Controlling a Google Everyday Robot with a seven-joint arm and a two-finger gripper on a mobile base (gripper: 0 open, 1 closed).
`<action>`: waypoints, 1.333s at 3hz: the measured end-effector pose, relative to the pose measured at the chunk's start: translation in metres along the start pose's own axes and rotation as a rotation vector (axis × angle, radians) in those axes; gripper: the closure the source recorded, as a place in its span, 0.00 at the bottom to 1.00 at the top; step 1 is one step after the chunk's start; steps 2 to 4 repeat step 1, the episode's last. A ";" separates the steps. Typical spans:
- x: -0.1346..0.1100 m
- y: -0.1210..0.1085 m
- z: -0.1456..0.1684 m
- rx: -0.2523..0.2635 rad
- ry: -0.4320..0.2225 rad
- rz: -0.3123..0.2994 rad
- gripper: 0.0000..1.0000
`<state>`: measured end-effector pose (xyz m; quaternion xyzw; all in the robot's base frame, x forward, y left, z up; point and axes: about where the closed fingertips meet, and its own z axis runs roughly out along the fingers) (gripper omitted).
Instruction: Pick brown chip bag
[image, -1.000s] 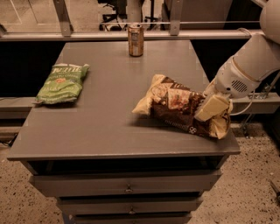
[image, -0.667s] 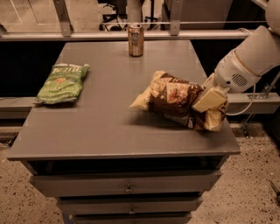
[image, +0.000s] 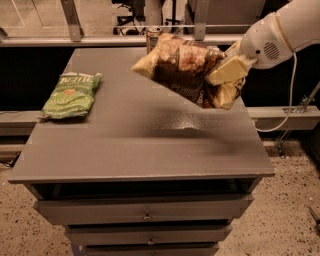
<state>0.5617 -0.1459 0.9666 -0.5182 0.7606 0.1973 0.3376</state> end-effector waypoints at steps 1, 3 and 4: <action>-0.026 -0.013 -0.014 0.033 -0.059 0.019 1.00; -0.026 -0.013 -0.014 0.033 -0.059 0.019 1.00; -0.026 -0.013 -0.014 0.033 -0.059 0.019 1.00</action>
Offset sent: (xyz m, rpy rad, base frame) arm 0.0000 0.0000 0.0000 0.0000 0.0000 0.0000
